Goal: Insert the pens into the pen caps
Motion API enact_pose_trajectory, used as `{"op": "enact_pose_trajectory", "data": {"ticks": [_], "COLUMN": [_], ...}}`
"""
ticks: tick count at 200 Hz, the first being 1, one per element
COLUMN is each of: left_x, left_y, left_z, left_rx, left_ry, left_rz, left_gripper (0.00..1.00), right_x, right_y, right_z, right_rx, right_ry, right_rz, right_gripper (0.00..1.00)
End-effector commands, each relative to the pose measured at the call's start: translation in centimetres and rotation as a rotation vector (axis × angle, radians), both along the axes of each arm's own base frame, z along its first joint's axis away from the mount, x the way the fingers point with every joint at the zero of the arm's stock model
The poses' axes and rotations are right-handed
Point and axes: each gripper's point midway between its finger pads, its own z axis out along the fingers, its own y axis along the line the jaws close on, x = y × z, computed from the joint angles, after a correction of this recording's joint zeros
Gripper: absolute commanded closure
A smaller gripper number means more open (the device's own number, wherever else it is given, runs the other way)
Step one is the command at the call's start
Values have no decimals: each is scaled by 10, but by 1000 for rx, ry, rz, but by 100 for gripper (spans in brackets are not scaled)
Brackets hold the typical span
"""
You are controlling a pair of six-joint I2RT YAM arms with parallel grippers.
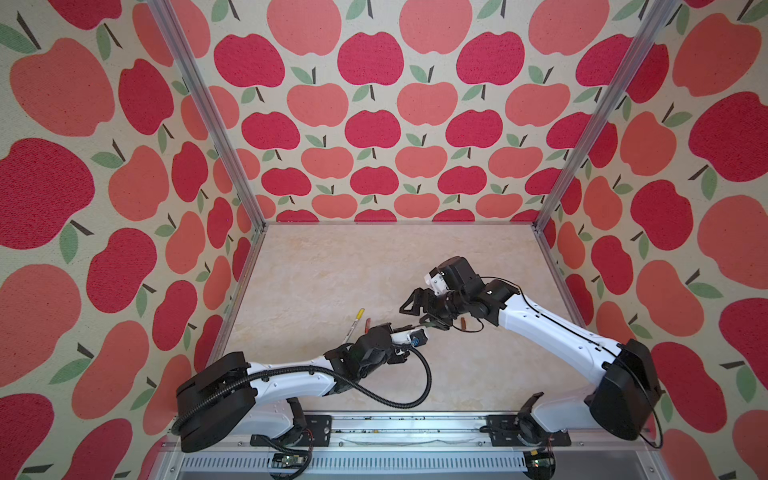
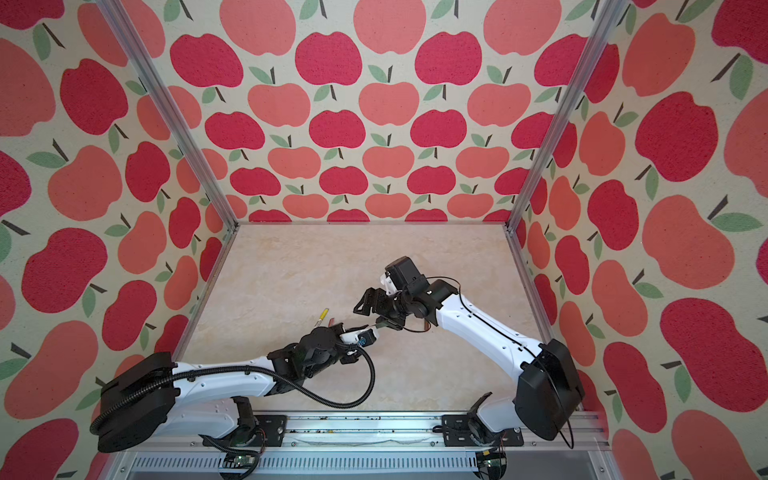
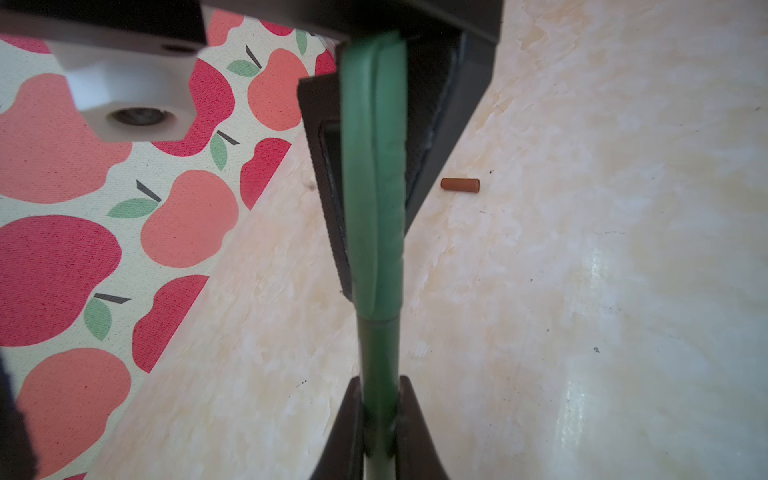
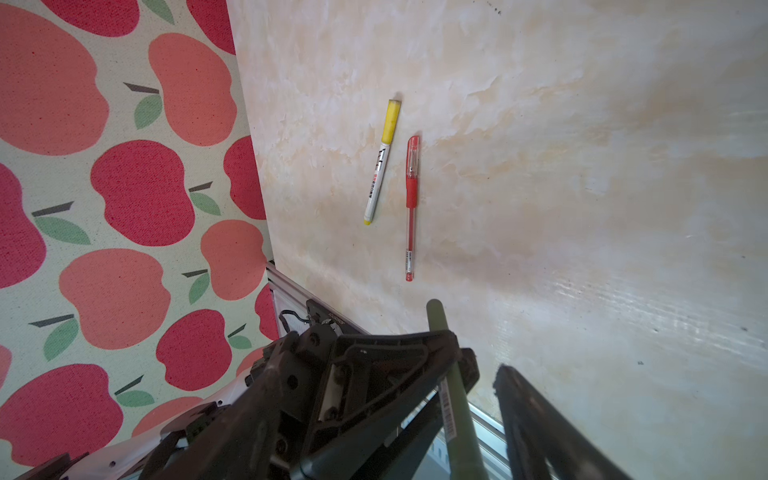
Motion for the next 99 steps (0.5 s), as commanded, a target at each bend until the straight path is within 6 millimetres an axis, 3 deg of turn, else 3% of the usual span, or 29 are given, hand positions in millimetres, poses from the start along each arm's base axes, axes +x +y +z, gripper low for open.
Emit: {"op": "enact_pose_trajectory", "data": {"ticks": [1,36,99], "left_x": [-39,-37,-17], "left_y": [-50,-50,-30], "left_z": [181,174,124], "left_rx": [-533,-522,-445], "left_ry": [-268,-259,-148], "left_rz": [-248,-234,-129], "left_gripper": [100,100,100], "right_x": [-3,1,21], "right_y": [21,18,-7], "right_z": [-14,-11,27], "right_rx": [41,49,95], "right_ry": [11,3,-88], "right_rz": [30,18,-49], "right_gripper": [17,17,15]}}
